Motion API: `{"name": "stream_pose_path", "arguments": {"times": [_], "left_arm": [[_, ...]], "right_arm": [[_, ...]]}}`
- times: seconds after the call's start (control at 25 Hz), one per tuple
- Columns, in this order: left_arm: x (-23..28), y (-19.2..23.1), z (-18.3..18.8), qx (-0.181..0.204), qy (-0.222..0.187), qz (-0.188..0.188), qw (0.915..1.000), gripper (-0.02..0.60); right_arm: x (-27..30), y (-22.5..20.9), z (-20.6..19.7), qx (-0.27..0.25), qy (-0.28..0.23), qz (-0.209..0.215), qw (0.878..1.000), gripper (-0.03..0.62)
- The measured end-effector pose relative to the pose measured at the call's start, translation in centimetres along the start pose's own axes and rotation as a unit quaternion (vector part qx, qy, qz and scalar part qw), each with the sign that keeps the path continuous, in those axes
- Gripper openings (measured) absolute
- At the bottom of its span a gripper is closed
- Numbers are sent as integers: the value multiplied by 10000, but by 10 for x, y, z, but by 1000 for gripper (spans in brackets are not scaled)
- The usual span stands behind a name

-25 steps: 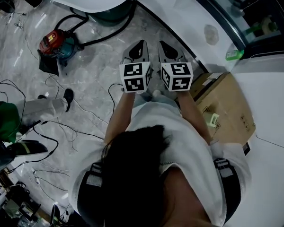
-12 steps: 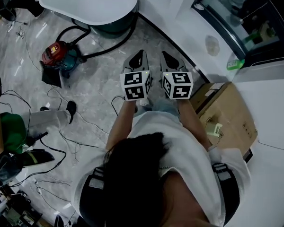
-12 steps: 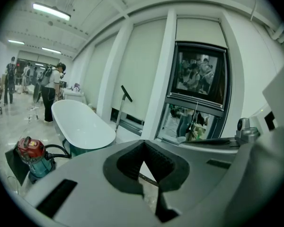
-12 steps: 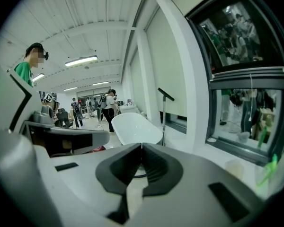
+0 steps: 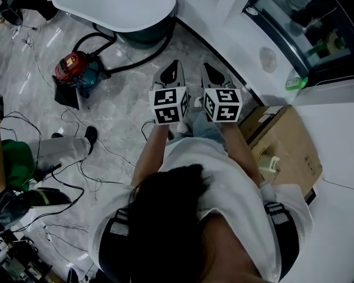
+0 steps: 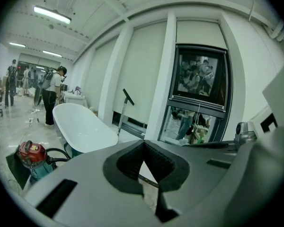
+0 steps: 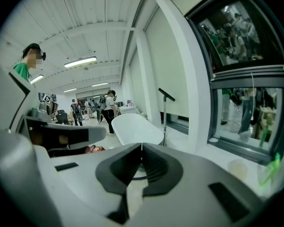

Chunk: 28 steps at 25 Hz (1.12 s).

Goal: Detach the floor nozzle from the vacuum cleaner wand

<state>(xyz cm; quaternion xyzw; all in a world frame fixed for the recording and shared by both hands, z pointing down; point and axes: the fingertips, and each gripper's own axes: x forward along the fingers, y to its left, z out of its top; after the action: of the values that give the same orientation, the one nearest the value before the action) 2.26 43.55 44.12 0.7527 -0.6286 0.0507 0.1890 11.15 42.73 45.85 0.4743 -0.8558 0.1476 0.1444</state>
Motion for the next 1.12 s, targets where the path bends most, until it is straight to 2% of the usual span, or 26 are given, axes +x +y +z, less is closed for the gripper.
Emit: {"name": "stream_pose_path", "arguments": {"times": [0.44, 1.12], "left_arm": [[28, 10, 9, 1, -26, 83, 10000, 0], [114, 27, 44, -62, 60, 309, 9995, 0]], "right_arm": [[29, -17, 10, 12, 8, 59, 10000, 15], [111, -63, 53, -37, 105, 299, 9995, 15]]}}
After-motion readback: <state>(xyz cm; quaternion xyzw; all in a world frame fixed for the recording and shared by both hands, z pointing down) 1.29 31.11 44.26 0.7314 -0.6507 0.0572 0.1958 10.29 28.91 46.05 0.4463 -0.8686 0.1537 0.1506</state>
